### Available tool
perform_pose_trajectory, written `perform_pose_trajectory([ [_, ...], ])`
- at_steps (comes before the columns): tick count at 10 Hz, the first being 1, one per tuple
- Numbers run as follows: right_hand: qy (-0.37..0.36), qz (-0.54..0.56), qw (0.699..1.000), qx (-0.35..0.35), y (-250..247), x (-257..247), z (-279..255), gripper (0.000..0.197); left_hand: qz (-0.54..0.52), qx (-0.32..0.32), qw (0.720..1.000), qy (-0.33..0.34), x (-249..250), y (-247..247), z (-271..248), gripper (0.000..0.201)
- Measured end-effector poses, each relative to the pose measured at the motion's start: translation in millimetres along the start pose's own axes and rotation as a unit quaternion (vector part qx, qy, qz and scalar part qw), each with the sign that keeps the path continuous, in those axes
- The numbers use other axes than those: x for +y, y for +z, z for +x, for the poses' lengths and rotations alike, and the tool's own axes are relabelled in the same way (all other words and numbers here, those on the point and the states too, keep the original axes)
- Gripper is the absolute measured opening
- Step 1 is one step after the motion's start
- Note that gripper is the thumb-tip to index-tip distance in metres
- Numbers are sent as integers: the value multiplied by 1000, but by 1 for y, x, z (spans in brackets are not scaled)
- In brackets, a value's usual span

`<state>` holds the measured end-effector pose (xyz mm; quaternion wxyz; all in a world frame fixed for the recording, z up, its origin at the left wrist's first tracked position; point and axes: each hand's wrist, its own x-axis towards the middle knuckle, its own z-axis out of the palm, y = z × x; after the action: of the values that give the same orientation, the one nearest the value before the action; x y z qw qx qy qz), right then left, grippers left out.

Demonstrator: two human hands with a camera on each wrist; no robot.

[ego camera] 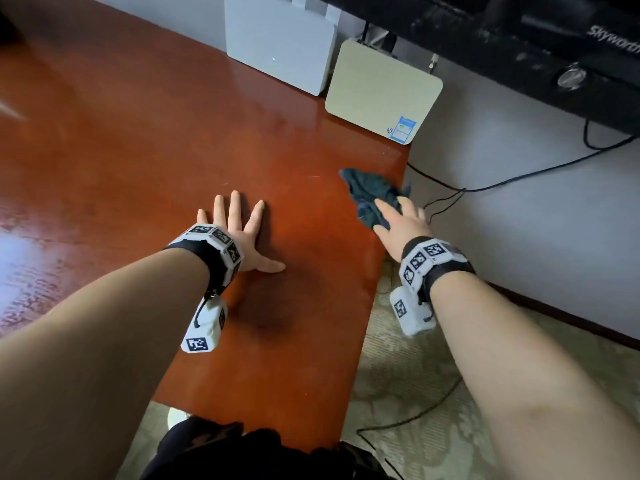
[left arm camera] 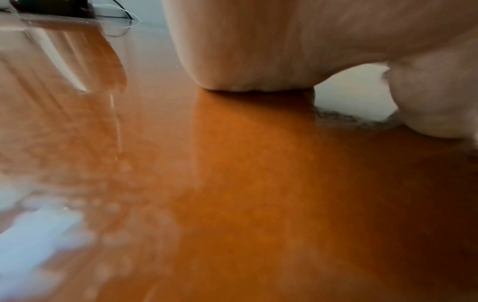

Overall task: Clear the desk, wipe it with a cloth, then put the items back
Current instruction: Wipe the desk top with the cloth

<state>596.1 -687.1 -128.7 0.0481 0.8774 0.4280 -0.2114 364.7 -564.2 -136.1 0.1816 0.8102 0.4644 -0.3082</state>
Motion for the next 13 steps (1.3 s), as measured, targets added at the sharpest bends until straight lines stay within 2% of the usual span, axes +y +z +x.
perform_pose_trajectory([
  [1, 107, 74, 991, -23, -16, 32, 2, 38, 2, 1, 1000, 2, 0, 0, 0, 121],
  [2, 129, 139, 982, 8, -35, 41, -5, 28, 3, 2, 1000, 1, -1, 0, 0, 121],
  [3, 86, 314, 944, 60, -55, 26, -15, 30, 4, 0, 1000, 0, -1, -1, 0, 121],
  [4, 84, 520, 850, 29, -64, -2, -19, 19, 4, -1, 1000, -1, -1, -1, 0, 121],
  [5, 83, 379, 922, -19, -52, -14, -7, 33, 2, -1, 1000, -1, -2, 0, 1, 122],
  [6, 42, 210, 977, 27, -35, -20, -5, 51, 2, 0, 1000, -2, -2, 1, 3, 123],
  [7, -51, 94, 994, -24, -10, -37, -12, 62, 5, -4, 1000, -3, -2, 1, 4, 122],
  [8, -68, -59, 996, -20, 6, -50, -13, 66, 9, -6, 1000, -3, -2, -1, 4, 123],
  [9, -72, -84, 994, -5, 4, -55, -7, 53, 1, -4, 1000, 4, -2, -1, 1, 122],
  [10, -48, -19, 997, -56, -13, -56, 1, 45, -8, 1, 1000, 25, -7, -1, -2, 118],
  [11, 4, 107, 993, -52, -28, -63, 7, 46, -3, 11, 999, 51, -28, -12, -1, 115],
  [12, -7, 180, 984, -7, -36, -91, 6, 47, 11, 46, 999, -5, -69, -27, 4, 119],
  [13, -74, 252, 965, 16, -39, -137, -2, 45, 14, 52, 996, -67, -115, -42, 13, 125],
])
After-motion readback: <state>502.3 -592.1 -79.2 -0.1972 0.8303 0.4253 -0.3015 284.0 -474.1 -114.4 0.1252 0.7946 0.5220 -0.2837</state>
